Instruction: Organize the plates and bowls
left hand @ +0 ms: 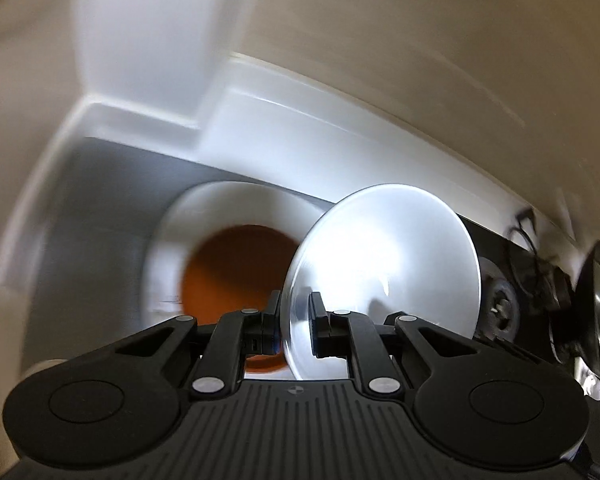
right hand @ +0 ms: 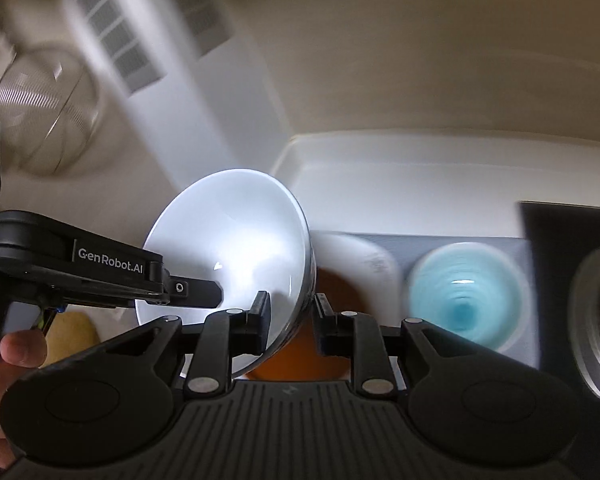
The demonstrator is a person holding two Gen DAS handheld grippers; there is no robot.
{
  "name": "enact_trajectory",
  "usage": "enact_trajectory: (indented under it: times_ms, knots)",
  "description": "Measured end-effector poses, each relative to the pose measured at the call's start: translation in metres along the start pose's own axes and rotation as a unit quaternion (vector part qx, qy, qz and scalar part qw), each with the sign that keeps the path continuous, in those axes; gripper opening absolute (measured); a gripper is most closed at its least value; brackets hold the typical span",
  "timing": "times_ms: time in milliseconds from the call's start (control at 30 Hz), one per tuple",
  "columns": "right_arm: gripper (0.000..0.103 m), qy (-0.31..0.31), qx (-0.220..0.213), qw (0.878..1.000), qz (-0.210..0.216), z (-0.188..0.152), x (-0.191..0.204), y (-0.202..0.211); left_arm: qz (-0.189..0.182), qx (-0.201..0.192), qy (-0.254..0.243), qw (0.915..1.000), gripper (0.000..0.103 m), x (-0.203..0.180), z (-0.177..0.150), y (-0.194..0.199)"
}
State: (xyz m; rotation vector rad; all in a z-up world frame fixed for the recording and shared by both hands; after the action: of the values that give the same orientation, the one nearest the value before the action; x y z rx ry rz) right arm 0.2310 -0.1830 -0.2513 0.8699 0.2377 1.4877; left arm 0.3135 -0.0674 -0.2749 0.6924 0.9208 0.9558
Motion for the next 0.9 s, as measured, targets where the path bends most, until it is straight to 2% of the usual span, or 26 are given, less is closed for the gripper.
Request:
enact_trajectory:
  times_ms: [200,400,500,600,700,833,900]
  knots:
    - [0.024,-0.022,-0.027,0.999,-0.024,0.014,-0.062,0.026,-0.027,0.027,-0.026,0.9989,0.014,-0.057,0.0,-0.028]
    - [0.023,-0.044,-0.023,0.998,-0.036,0.011,-0.115,0.017,-0.016,0.059,-0.063,0.9961,0.015,-0.095,0.0,-0.07]
    - [0.023,-0.06,-0.012,0.997,-0.042,0.002,-0.134,0.0,-0.012,0.088,-0.095,0.9915,0.02,-0.103,-0.008,-0.097]
    - [0.023,-0.076,0.001,0.996,-0.045,-0.008,-0.147,-0.018,0.001,0.117,-0.084,0.9895,0.02,-0.096,-0.012,-0.119]
    - [0.022,-0.07,0.015,0.996,-0.048,-0.016,-0.151,-0.035,0.021,0.114,-0.105,0.9877,0.02,-0.094,-0.015,-0.13]
    - [0.022,-0.08,0.027,0.995,-0.049,-0.024,-0.158,-0.049,0.034,0.131,-0.109,0.9848,0.02,-0.092,-0.019,-0.147]
    - [0.021,-0.086,0.031,0.995,-0.05,-0.028,-0.161,-0.053,0.047,0.122,-0.127,0.9832,0.019,-0.095,-0.017,-0.149]
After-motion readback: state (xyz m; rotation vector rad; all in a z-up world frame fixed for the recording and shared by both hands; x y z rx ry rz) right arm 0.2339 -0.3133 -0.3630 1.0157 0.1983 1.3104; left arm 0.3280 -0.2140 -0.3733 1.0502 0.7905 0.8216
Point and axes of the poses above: each gripper's, at about its wrist camera, not at the fingertips, and y roughly against the way its jaws point, x to its left, z to its top, the point moved 9 cm from there along -y, roughly the way its jaws point, and after that the axes turned 6 degrees about -x, right-handed, at the moved point
